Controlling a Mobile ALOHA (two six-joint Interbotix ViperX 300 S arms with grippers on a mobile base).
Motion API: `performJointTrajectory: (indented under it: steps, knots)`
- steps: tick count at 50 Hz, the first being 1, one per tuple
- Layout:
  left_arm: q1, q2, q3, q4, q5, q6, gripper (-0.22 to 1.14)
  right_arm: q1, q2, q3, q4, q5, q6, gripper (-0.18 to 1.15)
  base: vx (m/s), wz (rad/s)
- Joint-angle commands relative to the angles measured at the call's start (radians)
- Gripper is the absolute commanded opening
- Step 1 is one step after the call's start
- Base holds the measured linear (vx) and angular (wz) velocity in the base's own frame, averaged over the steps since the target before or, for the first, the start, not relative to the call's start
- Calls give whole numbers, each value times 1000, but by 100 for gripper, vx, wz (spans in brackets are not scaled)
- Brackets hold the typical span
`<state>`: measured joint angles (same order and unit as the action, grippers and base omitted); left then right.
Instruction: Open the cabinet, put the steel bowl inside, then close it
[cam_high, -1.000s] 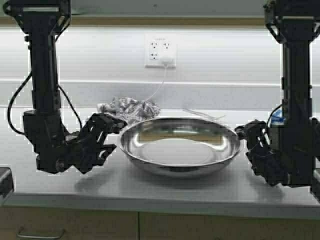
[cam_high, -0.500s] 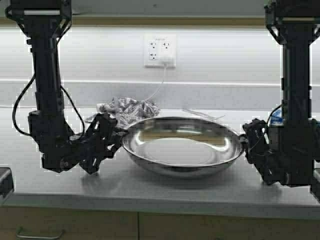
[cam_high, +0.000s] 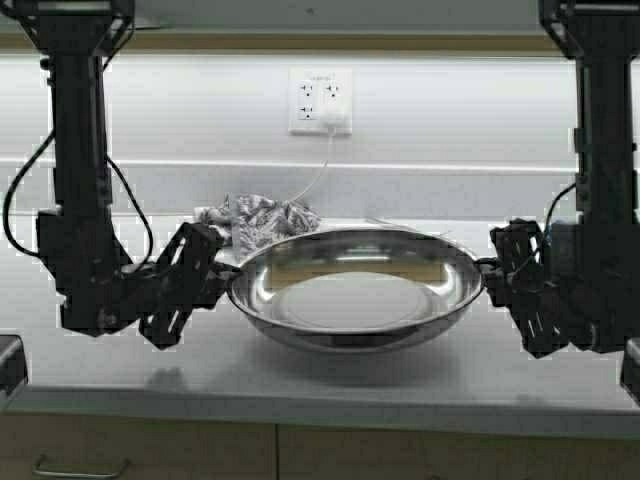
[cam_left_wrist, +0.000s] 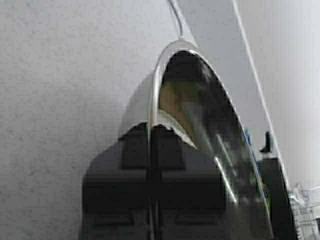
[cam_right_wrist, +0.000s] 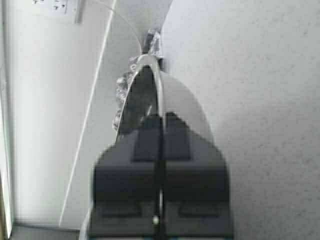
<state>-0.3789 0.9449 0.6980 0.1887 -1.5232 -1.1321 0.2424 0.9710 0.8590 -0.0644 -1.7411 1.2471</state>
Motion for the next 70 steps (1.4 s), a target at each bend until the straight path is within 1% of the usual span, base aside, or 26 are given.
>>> performJointTrajectory:
  steps: [1,5,12,24,29,33,44,59,65,70]
  knots:
    - [-5,-158,94,11,-15,2,2,29,-117,67,-37,-5,2,7,0,0]
    - [-5,-230,163,11,-15,0,2,43,-164,110,-43,-5,2,7,0,0]
    - [-5,-354,281,8,-15,6,2,97,-250,173,-48,-5,20,7,0,0]
    - [-5,-601,469,-2,-2,37,2,242,-388,252,0,-5,29,7,0,0]
    - [-5,-709,534,-18,40,35,2,288,-446,287,38,0,29,7,0,0]
    - [-5,-804,574,-25,132,35,2,308,-497,307,60,8,31,7,0,0]
    - [-5,-1006,615,-21,279,26,2,344,-661,339,71,80,28,7,0,0]
    - [-5,-1220,632,-21,459,-12,2,390,-893,333,81,288,-2,7,0,0]
    - [-5,-1328,626,-23,565,-21,2,391,-966,322,80,373,-23,7,0,0]
    - [-5,-1434,603,-25,692,-20,2,393,-1012,307,77,426,-26,7,0,0]
